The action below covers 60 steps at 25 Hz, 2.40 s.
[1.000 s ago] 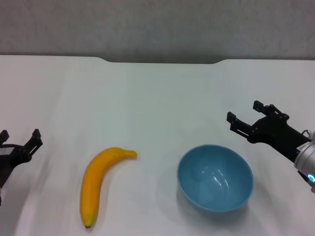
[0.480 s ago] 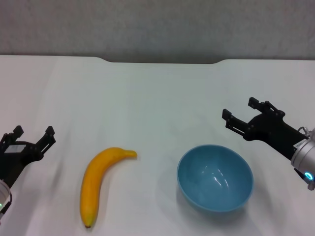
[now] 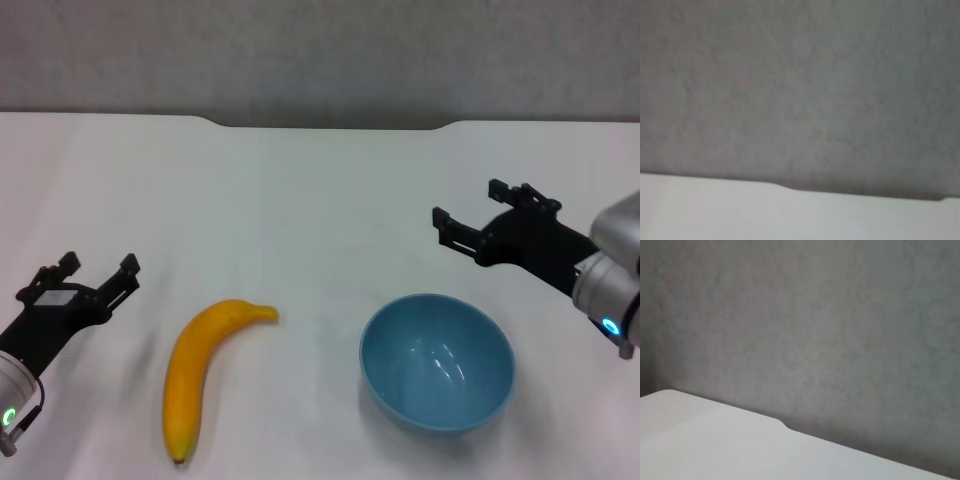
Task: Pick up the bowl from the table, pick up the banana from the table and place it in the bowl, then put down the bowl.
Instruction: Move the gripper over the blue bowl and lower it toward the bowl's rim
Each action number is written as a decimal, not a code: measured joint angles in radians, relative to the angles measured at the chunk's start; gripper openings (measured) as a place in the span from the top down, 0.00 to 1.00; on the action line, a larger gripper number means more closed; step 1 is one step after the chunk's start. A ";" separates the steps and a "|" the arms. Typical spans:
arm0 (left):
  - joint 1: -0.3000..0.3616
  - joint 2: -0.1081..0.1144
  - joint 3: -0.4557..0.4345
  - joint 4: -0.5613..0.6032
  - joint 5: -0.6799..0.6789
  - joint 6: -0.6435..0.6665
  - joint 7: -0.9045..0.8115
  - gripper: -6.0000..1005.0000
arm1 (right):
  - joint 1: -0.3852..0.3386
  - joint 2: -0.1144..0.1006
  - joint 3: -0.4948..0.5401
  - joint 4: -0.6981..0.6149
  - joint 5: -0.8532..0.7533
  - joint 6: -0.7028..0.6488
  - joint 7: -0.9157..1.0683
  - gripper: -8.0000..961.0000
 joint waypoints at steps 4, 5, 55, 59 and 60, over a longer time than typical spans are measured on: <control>-0.009 0.006 -0.005 -0.001 0.033 0.021 -0.024 0.10 | 0.007 -0.016 0.015 -0.083 -0.310 -0.018 0.351 0.07; -0.009 0.006 -0.007 -0.002 0.034 0.023 -0.020 0.10 | 0.021 -0.027 0.027 -0.117 -0.489 -0.001 0.552 0.07; -0.024 -0.019 -0.052 -0.011 0.029 0.061 0.066 0.10 | 0.416 0.004 0.440 0.204 -1.596 0.680 1.602 0.08; -0.024 -0.019 -0.058 -0.011 0.031 0.064 0.068 0.09 | 0.421 0.006 0.423 0.224 -1.590 0.673 1.593 0.24; -0.024 -0.019 -0.058 -0.011 0.031 0.064 0.068 0.09 | 0.426 0.007 0.417 0.233 -1.587 0.669 1.591 0.24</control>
